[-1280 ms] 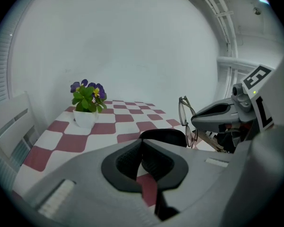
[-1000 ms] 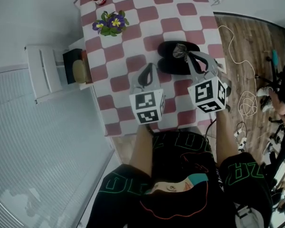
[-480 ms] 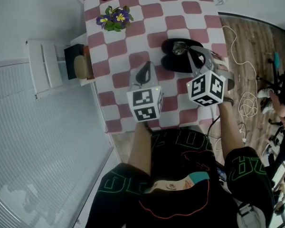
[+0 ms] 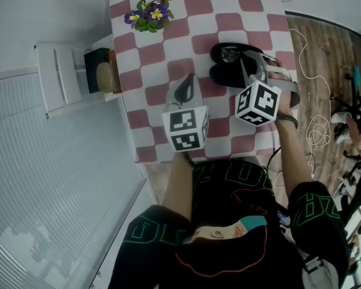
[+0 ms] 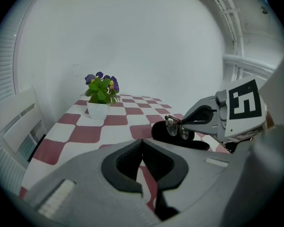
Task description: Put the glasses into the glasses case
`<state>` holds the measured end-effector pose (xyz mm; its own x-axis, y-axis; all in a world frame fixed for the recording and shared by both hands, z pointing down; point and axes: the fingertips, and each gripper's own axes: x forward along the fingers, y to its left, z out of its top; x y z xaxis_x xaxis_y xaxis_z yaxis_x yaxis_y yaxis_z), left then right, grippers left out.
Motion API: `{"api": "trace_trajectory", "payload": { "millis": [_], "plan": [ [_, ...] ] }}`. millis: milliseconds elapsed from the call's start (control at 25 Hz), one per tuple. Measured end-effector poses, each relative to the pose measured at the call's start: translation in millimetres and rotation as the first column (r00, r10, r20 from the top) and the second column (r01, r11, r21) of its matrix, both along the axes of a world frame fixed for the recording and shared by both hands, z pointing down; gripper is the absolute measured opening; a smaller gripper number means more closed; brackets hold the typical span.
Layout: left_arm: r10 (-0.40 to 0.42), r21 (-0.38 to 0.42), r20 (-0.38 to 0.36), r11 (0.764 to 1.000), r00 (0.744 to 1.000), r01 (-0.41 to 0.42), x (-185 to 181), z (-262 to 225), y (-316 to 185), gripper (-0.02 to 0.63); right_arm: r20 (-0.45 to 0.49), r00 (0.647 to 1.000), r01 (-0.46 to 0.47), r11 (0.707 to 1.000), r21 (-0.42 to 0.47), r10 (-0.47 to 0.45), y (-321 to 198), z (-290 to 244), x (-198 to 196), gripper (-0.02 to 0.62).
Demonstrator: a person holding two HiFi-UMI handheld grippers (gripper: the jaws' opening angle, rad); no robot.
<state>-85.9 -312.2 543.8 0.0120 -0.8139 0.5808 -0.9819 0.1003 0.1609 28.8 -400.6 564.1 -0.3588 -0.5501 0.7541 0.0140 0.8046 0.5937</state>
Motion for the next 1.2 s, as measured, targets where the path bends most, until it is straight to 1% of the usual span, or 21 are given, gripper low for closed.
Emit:
{"api": "trace_trajectory", "payload": {
  "millis": [240,400,600,720,840,920,1000,1200],
  "plan": [
    [0.008,0.008,0.000,1.000,1.000,-0.008,3,-2,-5,0.009,-0.002,1.000,-0.001,1.000,0.000,0.001,-4,8,-8,0.011],
    [0.011,0.000,0.000,1.000,1.000,-0.011,4,-2,-4,0.009,-0.028,0.999,0.024,1.000,0.014,-0.024,-7,12,-14,0.012],
    [-0.020,-0.010,0.007,1.000,1.000,0.020,-9,1,2,0.009,-0.077,0.995,0.073,0.996,0.045,-0.069,-9,18,-20,0.013],
    [-0.029,-0.015,0.009,0.999,1.000,0.029,-13,1,4,0.009,-0.103,0.992,0.082,0.995,0.052,-0.077,-8,24,-21,0.015],
    [-0.041,-0.015,0.012,0.999,0.999,0.041,-16,1,6,0.009,-0.106,0.990,0.098,0.995,0.030,-0.094,-6,26,-23,0.035],
    [-0.043,-0.011,0.013,0.999,0.999,0.043,-16,-1,5,0.009,-0.093,0.991,0.100,0.995,0.002,-0.099,-4,26,-23,0.067],
    [-0.035,-0.005,0.013,0.999,0.999,0.035,-13,-3,3,0.009,-0.077,0.992,0.095,0.995,-0.020,-0.096,-3,25,-21,0.084],
    [-0.024,0.015,0.016,1.000,1.000,0.024,-10,-11,0,0.009,-0.046,0.992,0.114,0.992,-0.060,-0.117,3,10,-17,0.086]
  ]
}}
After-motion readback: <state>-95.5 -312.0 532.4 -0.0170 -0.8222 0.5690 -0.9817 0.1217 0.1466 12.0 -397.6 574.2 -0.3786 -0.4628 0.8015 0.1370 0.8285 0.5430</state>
